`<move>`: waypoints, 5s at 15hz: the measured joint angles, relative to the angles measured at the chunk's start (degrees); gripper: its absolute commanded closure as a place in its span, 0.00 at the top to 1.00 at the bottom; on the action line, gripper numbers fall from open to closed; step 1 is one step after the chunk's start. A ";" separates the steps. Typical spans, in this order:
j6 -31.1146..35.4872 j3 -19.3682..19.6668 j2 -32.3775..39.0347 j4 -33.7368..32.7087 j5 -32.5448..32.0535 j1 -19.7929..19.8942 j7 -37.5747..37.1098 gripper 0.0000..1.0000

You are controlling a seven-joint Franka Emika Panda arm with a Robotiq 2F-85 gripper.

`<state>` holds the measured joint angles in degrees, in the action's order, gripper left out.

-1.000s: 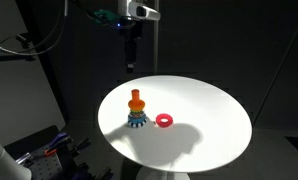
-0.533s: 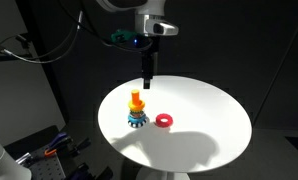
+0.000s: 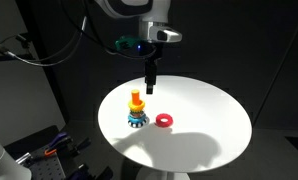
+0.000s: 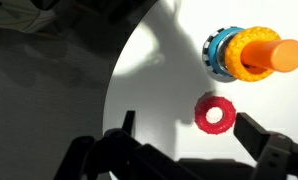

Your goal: Put the red ring on the ring holder

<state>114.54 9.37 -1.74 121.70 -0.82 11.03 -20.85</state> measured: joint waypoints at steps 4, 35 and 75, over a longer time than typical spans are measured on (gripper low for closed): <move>0.40 0.00 0.08 0.02 0.00 0.00 -0.24 1.00; 38.45 1.39 29.26 0.30 4.72 -3.12 -4.39 1.00; 39.62 4.96 30.24 -4.82 6.21 -6.94 -3.80 0.09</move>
<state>154.16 14.33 28.50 116.87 5.39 4.08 -24.64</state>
